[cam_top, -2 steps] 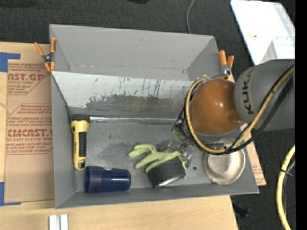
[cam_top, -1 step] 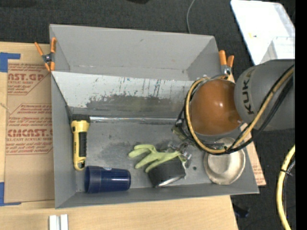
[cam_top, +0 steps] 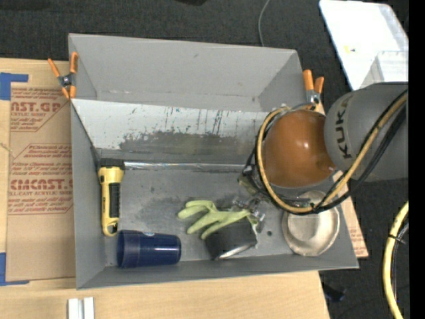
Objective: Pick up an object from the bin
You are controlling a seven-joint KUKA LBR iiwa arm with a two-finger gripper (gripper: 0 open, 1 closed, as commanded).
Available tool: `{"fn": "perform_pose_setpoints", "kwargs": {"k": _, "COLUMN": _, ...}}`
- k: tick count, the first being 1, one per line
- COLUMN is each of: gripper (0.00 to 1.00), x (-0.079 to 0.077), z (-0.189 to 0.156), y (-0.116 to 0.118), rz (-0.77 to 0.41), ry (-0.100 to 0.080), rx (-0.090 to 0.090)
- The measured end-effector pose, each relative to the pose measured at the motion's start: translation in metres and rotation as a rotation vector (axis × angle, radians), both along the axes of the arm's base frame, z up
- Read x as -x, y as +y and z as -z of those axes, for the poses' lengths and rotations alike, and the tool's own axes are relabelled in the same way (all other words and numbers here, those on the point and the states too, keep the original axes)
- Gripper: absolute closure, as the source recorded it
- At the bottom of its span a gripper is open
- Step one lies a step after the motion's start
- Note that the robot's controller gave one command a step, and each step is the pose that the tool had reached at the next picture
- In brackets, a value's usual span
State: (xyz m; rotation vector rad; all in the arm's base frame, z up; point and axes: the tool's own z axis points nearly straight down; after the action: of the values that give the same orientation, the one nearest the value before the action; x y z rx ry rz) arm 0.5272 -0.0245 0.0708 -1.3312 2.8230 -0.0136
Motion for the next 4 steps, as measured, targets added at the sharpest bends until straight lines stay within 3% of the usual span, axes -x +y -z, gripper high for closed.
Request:
{"fn": "perform_pose_setpoints", "kwargs": {"k": 1, "gripper": 1.00, "x": 0.000, "z": 0.000, "y": 0.000, "rz": 0.000, "ry": 0.000, "rx": 0.000}}
{"fn": "perform_pose_setpoints", "kwargs": {"k": 2, "gripper": 1.00, "x": 0.042, "z": 0.001, "y": -0.044, "rz": 0.018, "ry": 0.000, "rx": 0.000}}
{"fn": "perform_pose_setpoints", "kwargs": {"k": 4, "gripper": 1.00, "x": 0.045, "z": -0.004, "y": -0.038, "rz": -0.015, "ry": -0.002, "rx": 0.000}}
